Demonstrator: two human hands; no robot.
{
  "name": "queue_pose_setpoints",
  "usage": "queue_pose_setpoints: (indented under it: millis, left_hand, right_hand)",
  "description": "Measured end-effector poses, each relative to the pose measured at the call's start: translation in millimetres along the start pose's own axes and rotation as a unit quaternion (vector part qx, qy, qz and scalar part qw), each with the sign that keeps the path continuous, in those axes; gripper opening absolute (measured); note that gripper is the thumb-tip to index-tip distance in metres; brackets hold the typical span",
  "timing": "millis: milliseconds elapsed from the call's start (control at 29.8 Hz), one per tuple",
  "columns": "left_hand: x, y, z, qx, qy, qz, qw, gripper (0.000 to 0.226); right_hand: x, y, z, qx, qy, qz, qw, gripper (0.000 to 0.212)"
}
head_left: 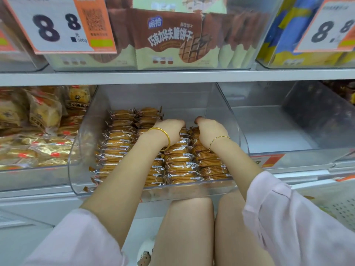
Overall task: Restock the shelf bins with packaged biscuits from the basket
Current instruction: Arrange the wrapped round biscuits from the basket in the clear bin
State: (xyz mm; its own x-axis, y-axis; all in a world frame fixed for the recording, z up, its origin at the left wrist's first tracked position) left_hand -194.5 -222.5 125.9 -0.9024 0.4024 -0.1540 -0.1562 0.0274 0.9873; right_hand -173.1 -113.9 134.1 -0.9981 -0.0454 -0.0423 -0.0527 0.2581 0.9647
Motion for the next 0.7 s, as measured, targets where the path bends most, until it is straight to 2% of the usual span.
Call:
queue_pose_setpoints:
  millis: [168,335,436,536,637,704]
  left_hand:
    - [-6.6,2.9,-1.9,0.001,0.026,0.035,0.999,0.048]
    - [-16.7,10.0,-0.6,0.002,0.045,0.063,0.997,0.047]
    - [-31.5,24.8,6.1,-0.025,0.063,0.109,0.992,0.043]
    - [-62.5,40.3,26.1,-0.119,0.075,0.183,0.973,0.04]
    - [-96.9,45.3,64.4,-0.242,0.016,0.265,0.933,0.03]
    - [-108.0,39.5,98.9,-0.324,-0.039,0.267,0.907,0.024]
  right_hand:
    - [-2.1,-0.5,-3.8,-0.045,0.02,0.022,0.999,0.044]
    - [-5.3,5.1,-5.6,-0.017,0.011,0.031,0.999,0.047]
    - [-23.9,23.7,-11.1,0.075,0.025,0.06,0.995,0.054]
    - [-71.9,52.4,-5.3,0.185,0.06,0.136,0.972,0.056]
    - [-133.2,69.1,21.1,0.301,0.066,0.197,0.931,0.048]
    - [-165.8,67.0,48.9,0.35,0.048,0.219,0.91,0.044]
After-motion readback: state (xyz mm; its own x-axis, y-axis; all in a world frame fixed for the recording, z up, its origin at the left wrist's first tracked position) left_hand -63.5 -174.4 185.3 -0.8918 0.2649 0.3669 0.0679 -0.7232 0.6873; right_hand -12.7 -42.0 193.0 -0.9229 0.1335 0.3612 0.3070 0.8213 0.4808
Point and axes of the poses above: each hand's wrist, its own x-axis towards the middle knuckle, its own y-axis out of the back of the hand, z = x × y, the point moved 6 cm from there along x, towards the middle knuckle, and after that the axes turned 6 degrees about x, right-handed, at the moved point
